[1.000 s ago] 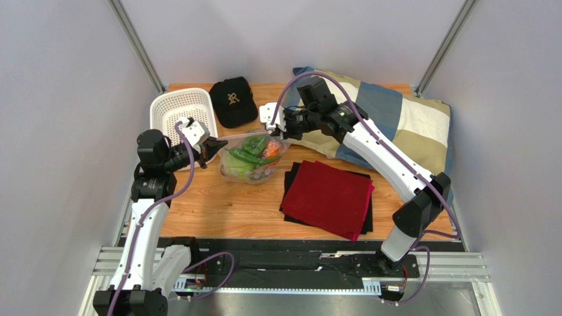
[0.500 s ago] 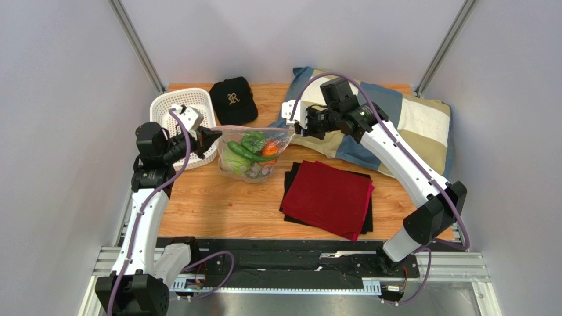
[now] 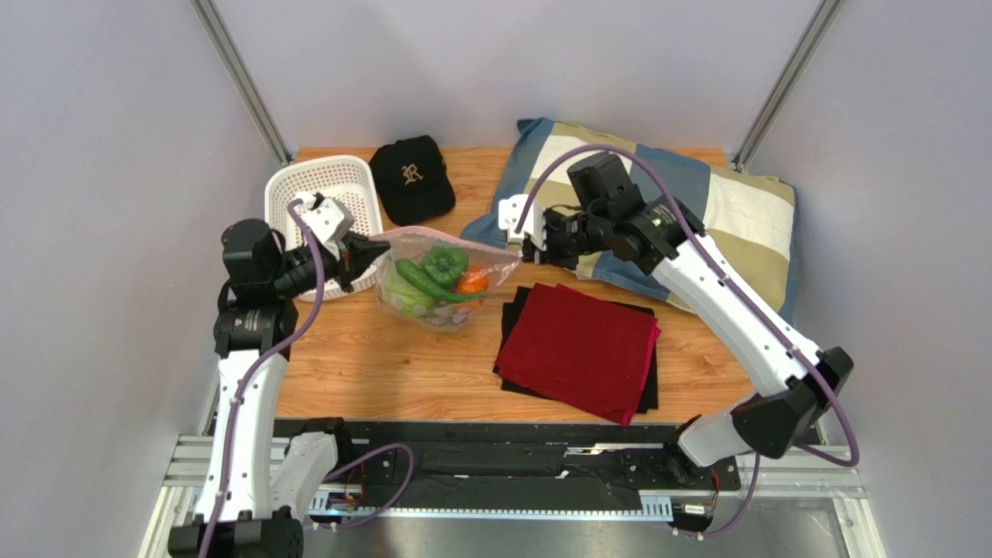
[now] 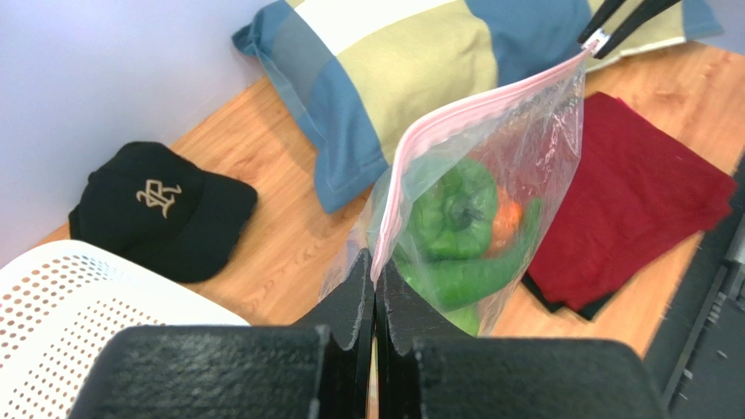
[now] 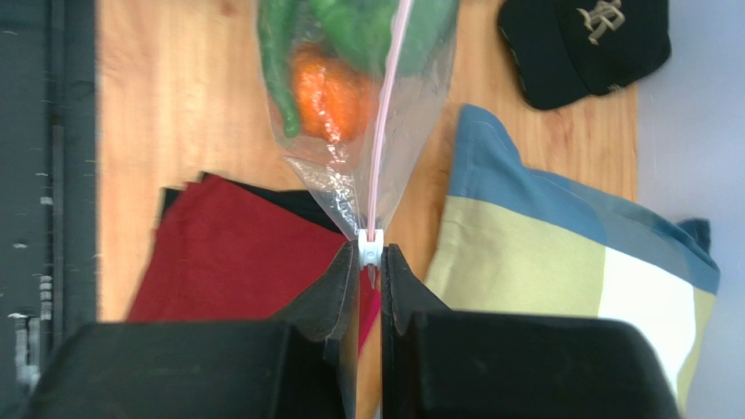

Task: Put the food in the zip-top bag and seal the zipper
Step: Zip the zipper food storage bag at the center of the board, then place the zipper food storage bag at the center of the board.

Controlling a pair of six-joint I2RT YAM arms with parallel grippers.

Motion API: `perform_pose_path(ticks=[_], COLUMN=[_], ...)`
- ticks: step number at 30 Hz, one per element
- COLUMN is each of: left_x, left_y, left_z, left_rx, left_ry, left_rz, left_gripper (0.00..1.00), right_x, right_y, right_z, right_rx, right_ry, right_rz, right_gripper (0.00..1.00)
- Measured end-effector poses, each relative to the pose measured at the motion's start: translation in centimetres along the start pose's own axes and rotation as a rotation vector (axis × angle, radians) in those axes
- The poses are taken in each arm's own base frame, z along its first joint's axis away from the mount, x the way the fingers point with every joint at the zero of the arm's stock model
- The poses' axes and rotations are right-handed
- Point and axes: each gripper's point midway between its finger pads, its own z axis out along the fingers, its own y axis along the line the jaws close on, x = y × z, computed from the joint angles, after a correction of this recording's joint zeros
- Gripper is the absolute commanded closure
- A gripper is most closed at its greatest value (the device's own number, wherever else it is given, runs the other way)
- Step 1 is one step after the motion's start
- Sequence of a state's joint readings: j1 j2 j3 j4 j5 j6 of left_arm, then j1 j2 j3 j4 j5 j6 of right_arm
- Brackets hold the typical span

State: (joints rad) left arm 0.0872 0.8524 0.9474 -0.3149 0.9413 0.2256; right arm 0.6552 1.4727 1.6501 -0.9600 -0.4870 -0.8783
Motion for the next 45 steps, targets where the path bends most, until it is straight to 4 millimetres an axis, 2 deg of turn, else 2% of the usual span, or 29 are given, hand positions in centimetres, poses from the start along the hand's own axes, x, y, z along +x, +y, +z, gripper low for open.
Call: perform_pose_path(ticks=[7,11,14,17,19,21,25,28,32,37,40,41,42,43,44,45], left_x=[-2.6,-2.7,-1.2,1.3,3.3,5.4,9.0,10.2,11.4,13.9,14.3,14.2,14.2,14.1,13.8,13.5], left_y=[-5.3,-7.4,-7.0,-5.1,-3.8,-2.5,-0.5,1.2,3.1,3.2,3.2,3.3,3.4,3.5,3.6,3.9], left_z=[-3.7,-5.1,-4.9,-3.4,-2.0,-0.7,1.2,2.3,3.7,5.7,5.9,5.8,5.7,5.6,5.6,5.5], left_rx=[0.066,0.091,0.085,0.079,0.084,0.077,0.030,-0.023,-0.077,-0.081,-0.094,-0.100,-0.108,-0.113,-0.117,-0.119], left_ry=[0.011,0.062,0.133,0.223,0.293,0.355,0.445,0.458,0.467,0.531,0.548,0.549,0.551,0.554,0.555,0.554], left_rz=[0.031,-0.016,-0.119,-0.256,-0.320,-0.361,-0.435,-0.465,-0.497,-0.550,-0.550,-0.542,-0.537,-0.534,-0.524,-0.511], left_gripper=[1.00,1.00,1.00,1.00,1.00,1.00,0.98,0.98,0.98,0.96,0.75,0.56,0.47,0.35,0.30,0.07], right_x=[-4.2,-4.8,-3.9,-1.8,0.3,3.2,7.7,8.9,9.5,10.0,10.3,10.3,10.2,10.2,10.1,10.0], right_y=[7.6,9.6,9.5,8.5,6.9,4.9,1.4,-0.7,-3.4,-6.8,-7.2,-7.1,-7.1,-7.0,-6.9,-6.7], right_z=[-2.8,-3.5,-2.6,-0.1,2.2,4.7,8.1,9.3,9.8,10.6,10.7,10.7,10.7,10.7,10.7,10.7], right_rx=[-0.111,-0.150,-0.160,-0.175,-0.172,-0.166,-0.142,-0.107,-0.034,0.036,0.042,0.042,0.042,0.041,0.041,0.040], right_ry=[-0.062,-0.067,-0.031,0.040,0.099,0.178,0.283,0.300,0.313,0.313,0.311,0.310,0.306,0.303,0.301,0.297], right_rz=[-0.006,0.010,0.015,0.035,0.065,0.101,0.155,0.164,0.153,0.154,0.170,0.178,0.185,0.193,0.206,0.223], right_gripper=[1.00,1.00,1.00,1.00,1.00,1.00,1.00,1.00,1.00,1.00,0.97,0.92,0.84,0.69,0.61,0.51])
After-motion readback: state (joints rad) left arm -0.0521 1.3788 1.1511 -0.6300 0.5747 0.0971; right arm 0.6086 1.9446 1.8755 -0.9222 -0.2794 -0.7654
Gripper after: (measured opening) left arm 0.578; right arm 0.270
